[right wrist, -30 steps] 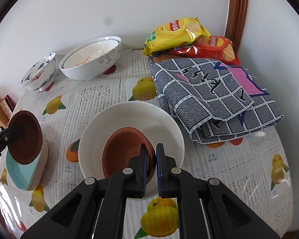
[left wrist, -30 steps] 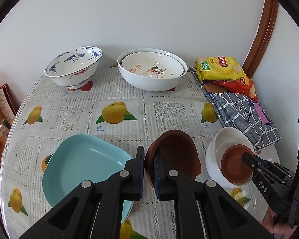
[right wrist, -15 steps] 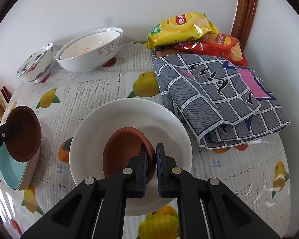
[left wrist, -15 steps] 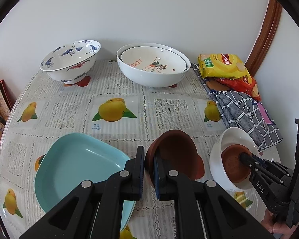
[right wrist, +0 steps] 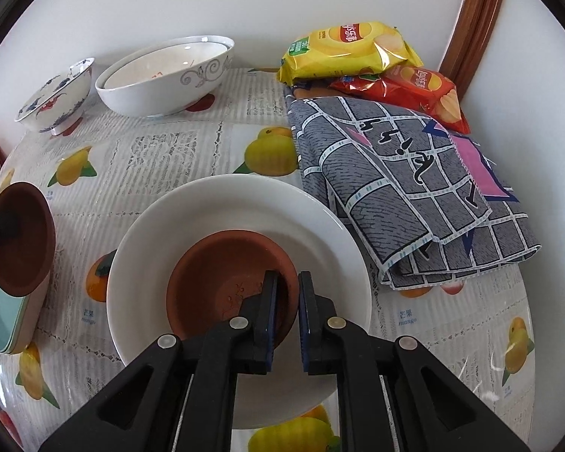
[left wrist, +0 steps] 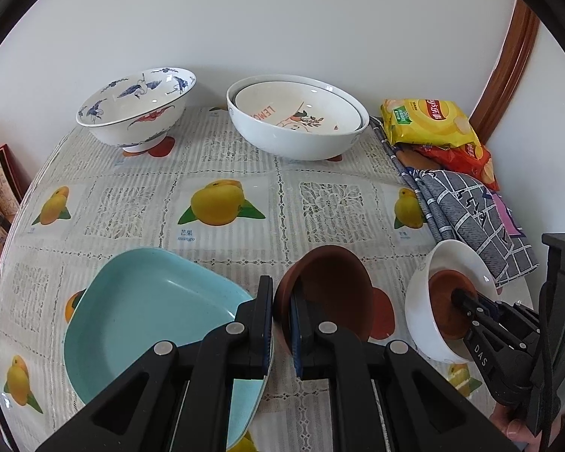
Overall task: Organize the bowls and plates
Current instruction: 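Lower the right gripper's terracotta dish into the white bowl and open it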
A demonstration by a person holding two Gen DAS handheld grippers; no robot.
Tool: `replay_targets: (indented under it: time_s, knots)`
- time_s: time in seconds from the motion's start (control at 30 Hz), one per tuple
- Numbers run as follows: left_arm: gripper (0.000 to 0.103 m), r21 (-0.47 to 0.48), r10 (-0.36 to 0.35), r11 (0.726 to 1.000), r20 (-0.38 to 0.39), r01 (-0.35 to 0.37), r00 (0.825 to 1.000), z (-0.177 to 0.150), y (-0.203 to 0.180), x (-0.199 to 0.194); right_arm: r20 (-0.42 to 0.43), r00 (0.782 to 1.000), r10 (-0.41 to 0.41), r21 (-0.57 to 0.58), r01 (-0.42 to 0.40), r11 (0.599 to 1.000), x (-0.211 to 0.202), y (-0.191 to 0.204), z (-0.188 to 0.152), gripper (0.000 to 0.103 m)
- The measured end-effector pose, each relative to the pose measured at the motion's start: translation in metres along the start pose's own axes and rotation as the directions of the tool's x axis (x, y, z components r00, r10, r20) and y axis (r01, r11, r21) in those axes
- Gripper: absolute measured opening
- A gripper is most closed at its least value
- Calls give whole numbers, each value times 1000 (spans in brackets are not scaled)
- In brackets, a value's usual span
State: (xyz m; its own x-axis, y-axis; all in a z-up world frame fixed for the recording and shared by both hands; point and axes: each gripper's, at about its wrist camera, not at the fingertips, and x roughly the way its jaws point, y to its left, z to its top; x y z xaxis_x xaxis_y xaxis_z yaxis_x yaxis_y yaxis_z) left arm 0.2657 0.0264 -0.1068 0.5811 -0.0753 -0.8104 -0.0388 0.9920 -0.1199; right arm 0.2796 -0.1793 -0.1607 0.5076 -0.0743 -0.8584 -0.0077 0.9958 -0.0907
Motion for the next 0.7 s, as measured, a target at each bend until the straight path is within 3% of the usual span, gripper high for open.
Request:
replay_targets:
  time_s: [0.47,0.7]
  knots:
    - [9,2,0,1000,-12,0,1000,-4,0,1,-2,1000,-9,-29,9,1000,3,4,-4,12]
    - [9,13,-11,1000,3,11,1000,-3,-6,-6,30,999,15,15,-15,1000,-12,-5,-1,16]
